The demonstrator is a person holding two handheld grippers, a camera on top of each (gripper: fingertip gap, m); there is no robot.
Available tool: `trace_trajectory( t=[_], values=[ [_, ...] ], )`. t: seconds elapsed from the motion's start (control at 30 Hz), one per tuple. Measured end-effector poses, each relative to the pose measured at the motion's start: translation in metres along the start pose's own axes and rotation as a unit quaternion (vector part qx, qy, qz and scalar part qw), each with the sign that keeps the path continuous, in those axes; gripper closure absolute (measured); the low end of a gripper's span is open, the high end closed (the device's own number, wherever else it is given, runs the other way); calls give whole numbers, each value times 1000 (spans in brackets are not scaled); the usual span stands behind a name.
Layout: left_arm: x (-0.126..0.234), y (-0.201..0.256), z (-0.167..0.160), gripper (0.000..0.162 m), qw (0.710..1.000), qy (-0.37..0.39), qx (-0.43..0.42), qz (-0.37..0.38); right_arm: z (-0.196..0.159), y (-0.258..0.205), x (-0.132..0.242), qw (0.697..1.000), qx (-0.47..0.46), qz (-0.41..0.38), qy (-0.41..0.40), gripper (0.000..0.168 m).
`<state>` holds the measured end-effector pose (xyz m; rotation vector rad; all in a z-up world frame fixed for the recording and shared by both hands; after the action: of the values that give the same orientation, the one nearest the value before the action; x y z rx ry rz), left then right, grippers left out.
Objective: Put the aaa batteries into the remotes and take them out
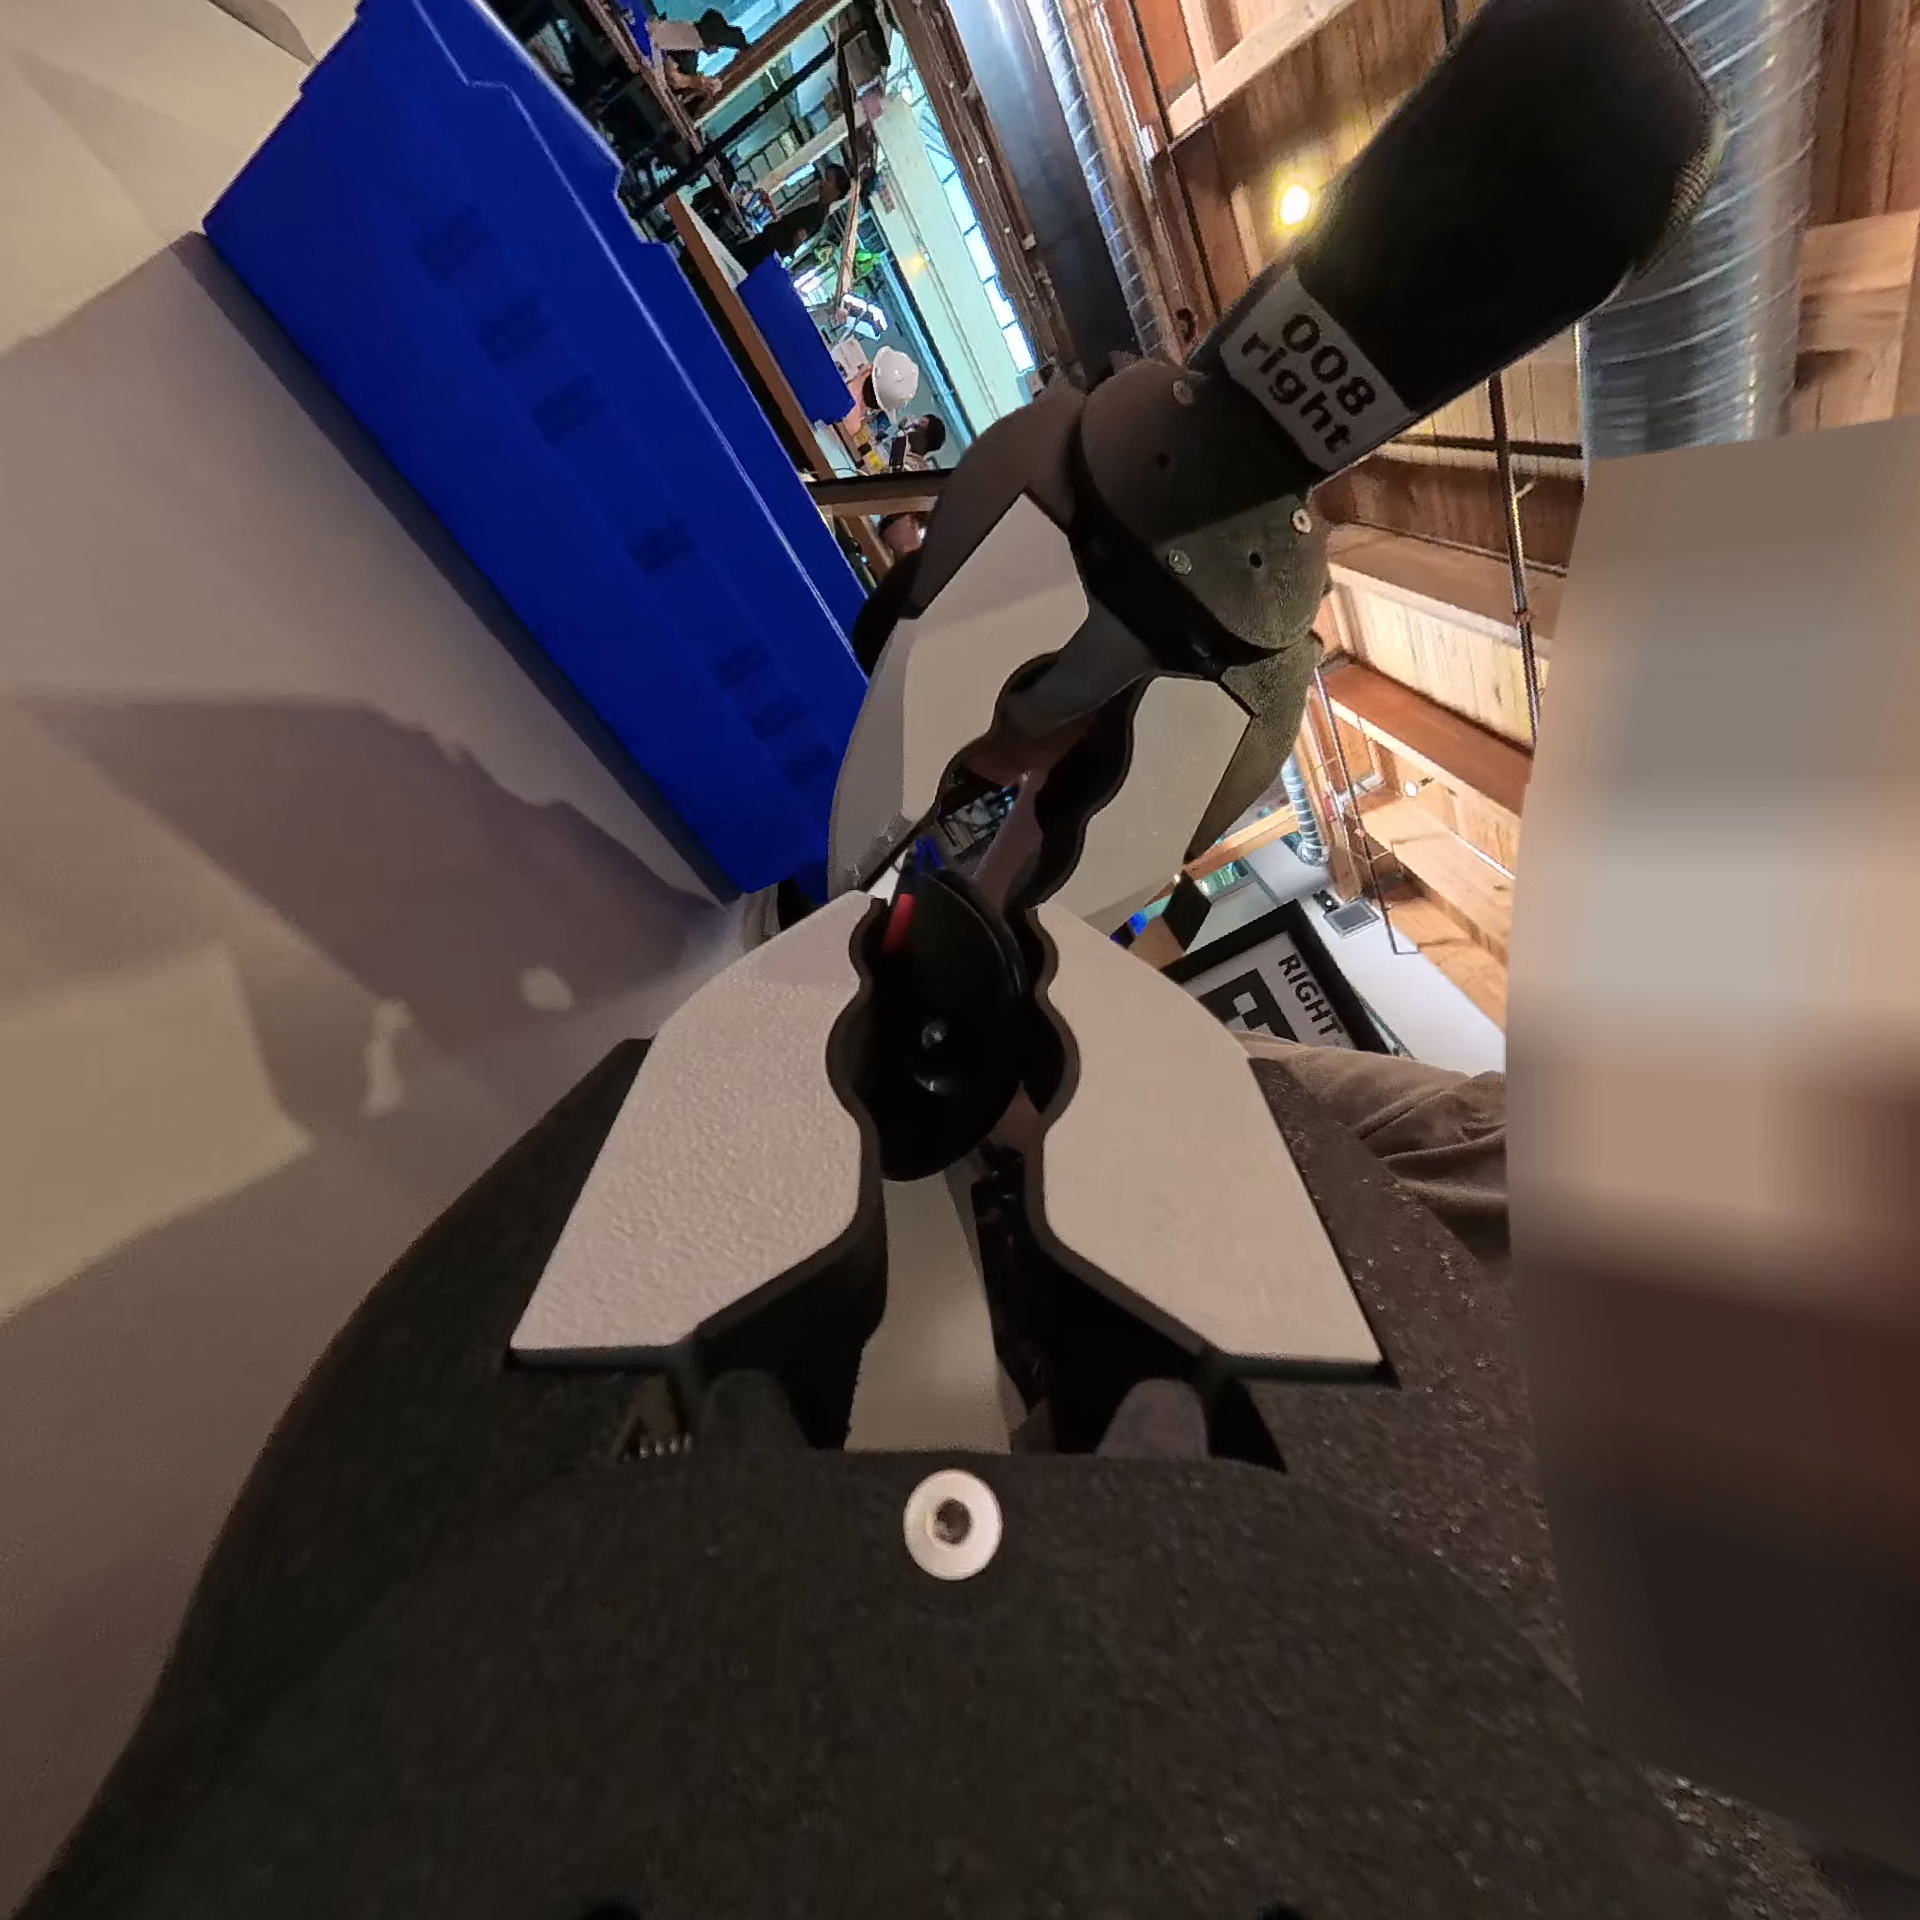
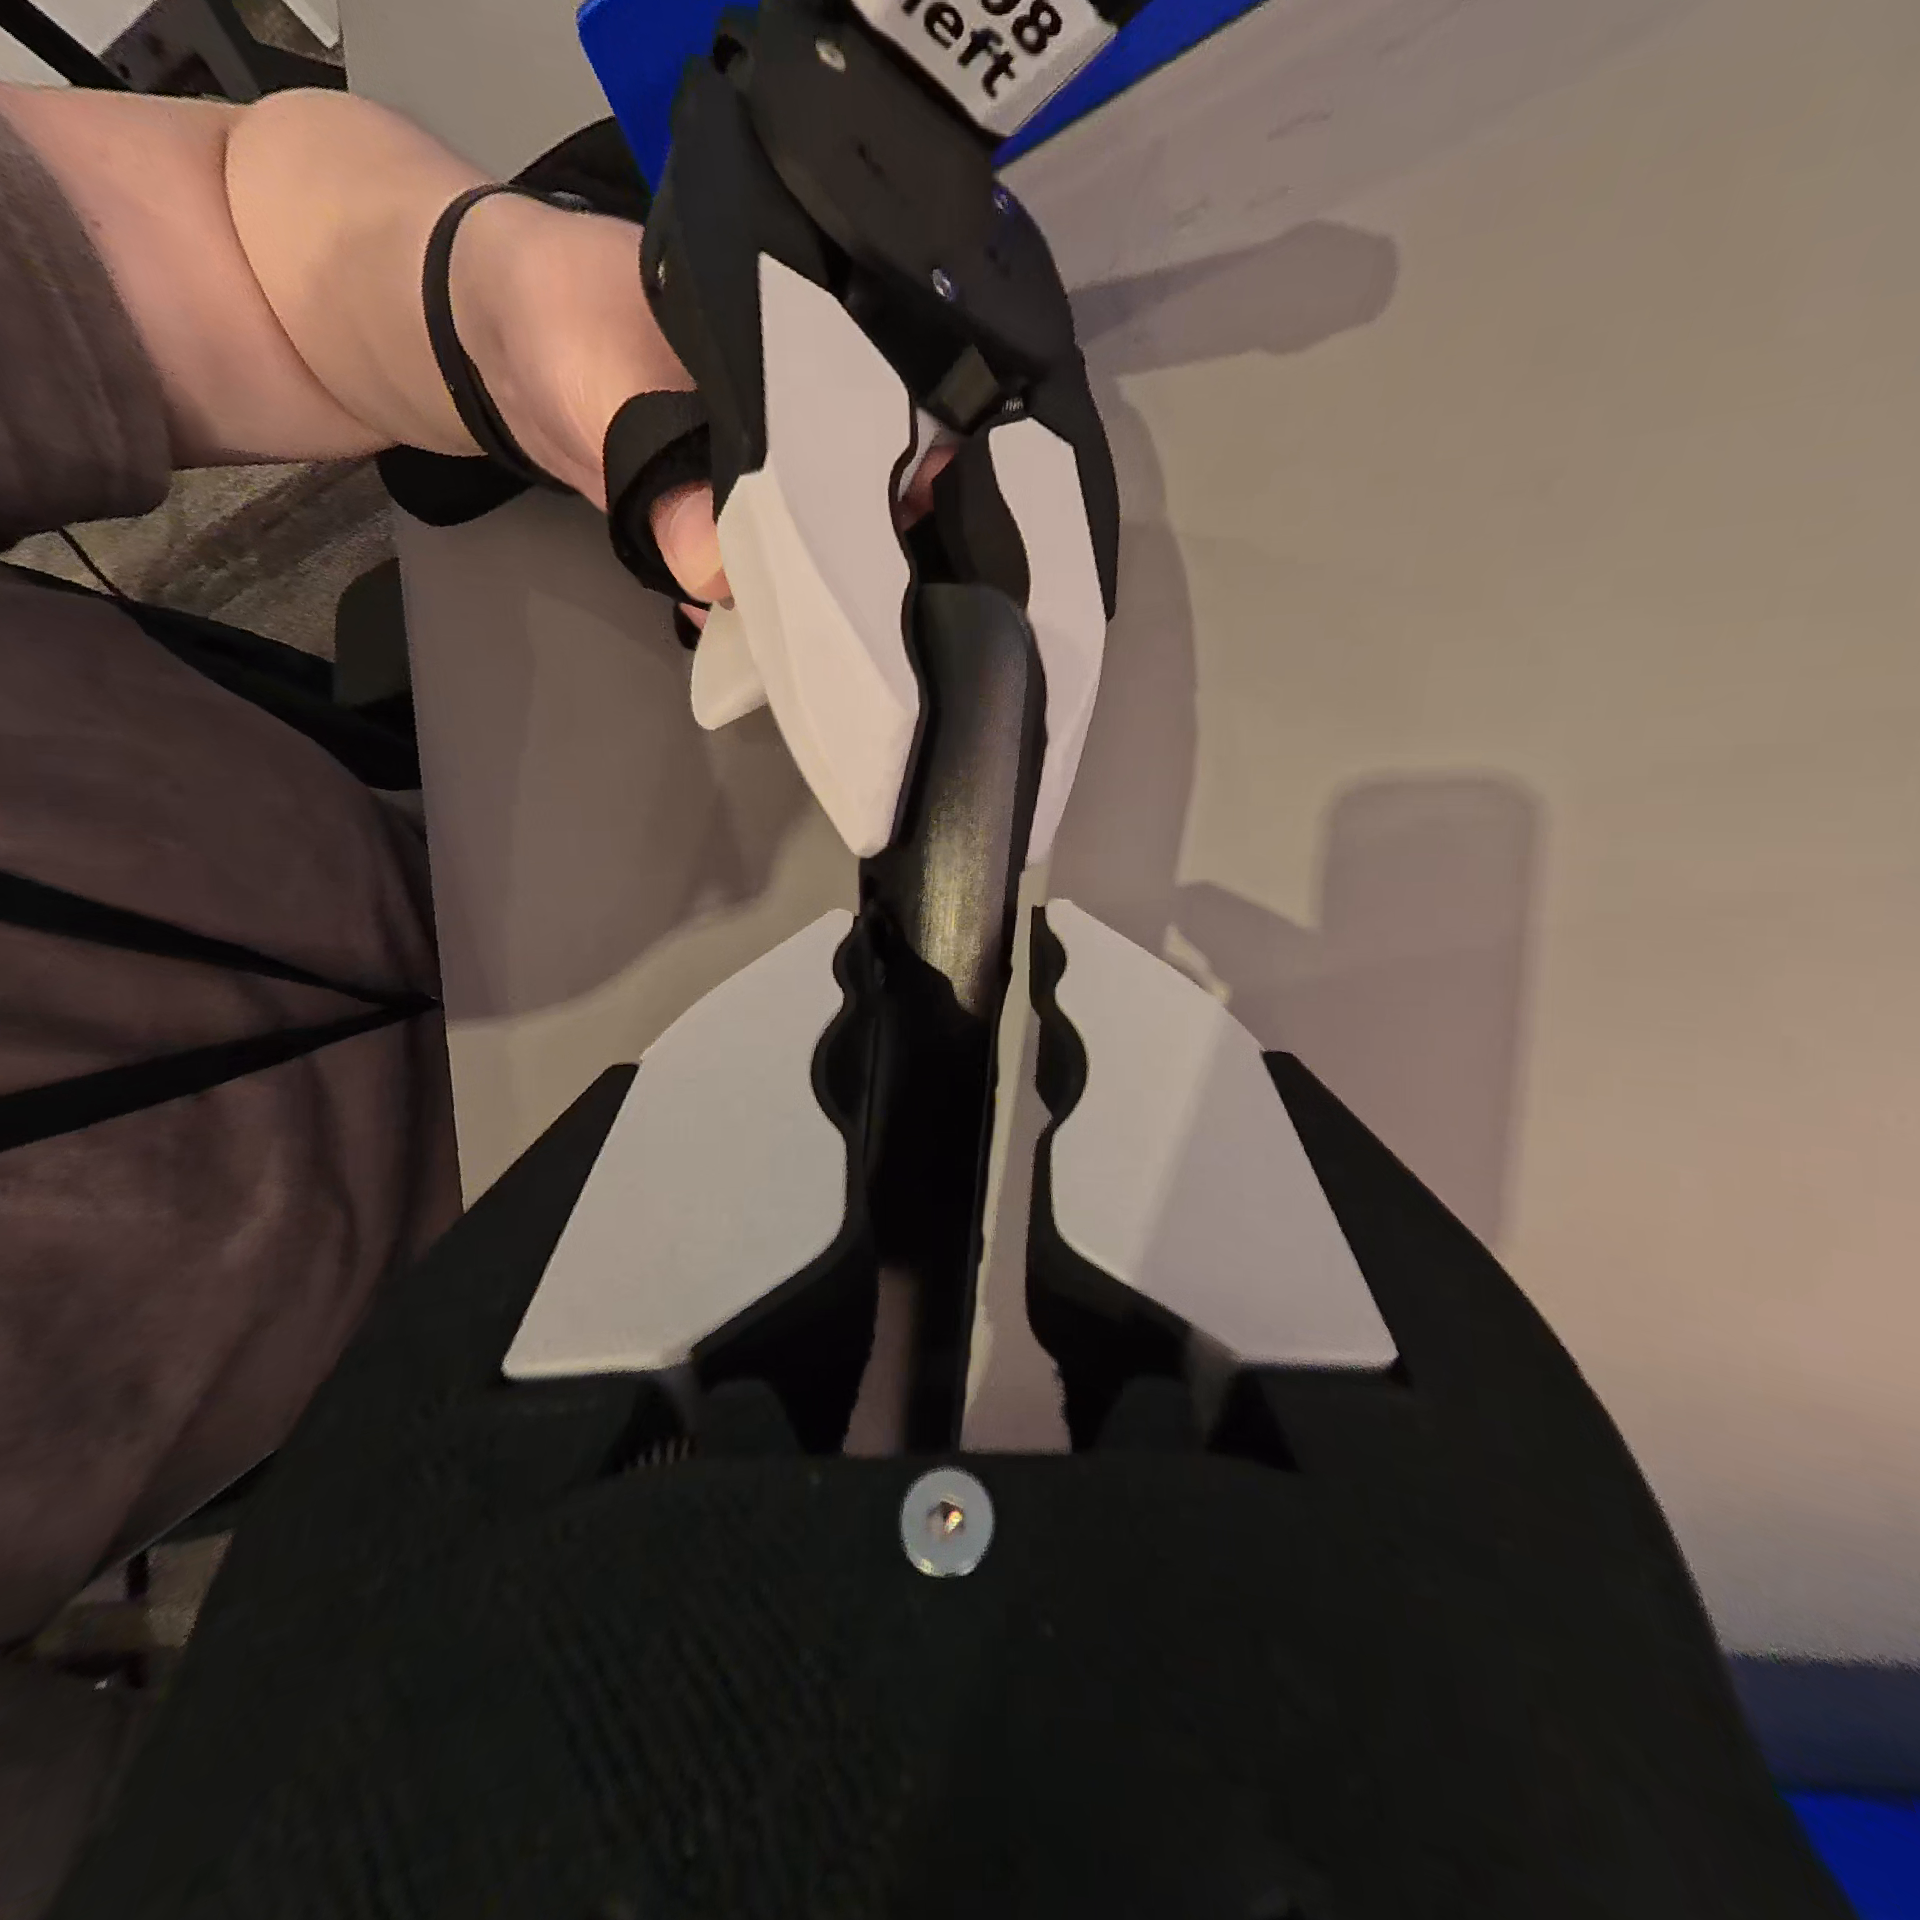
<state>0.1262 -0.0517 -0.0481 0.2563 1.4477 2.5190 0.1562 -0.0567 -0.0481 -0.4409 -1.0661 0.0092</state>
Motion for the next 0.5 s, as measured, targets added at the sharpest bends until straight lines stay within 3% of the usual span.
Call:
trace_trajectory(
  t=[0.5],
  values=[
    [2, 7, 2, 139, 1000, -3, -28, -6, 8, -5, 5, 999, 30, -13, 20, 140]
  ],
)
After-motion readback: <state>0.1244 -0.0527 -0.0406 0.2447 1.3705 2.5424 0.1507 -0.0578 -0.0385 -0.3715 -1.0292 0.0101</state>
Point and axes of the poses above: each gripper's, where its closed fingertips meet, x back along the fingers, z out of its top, y = z × x across the jaws, the point moved 2 cm from there along x, back along the fingers, and after that the axes turned 14 degrees about -y, right-handed, at the moved point
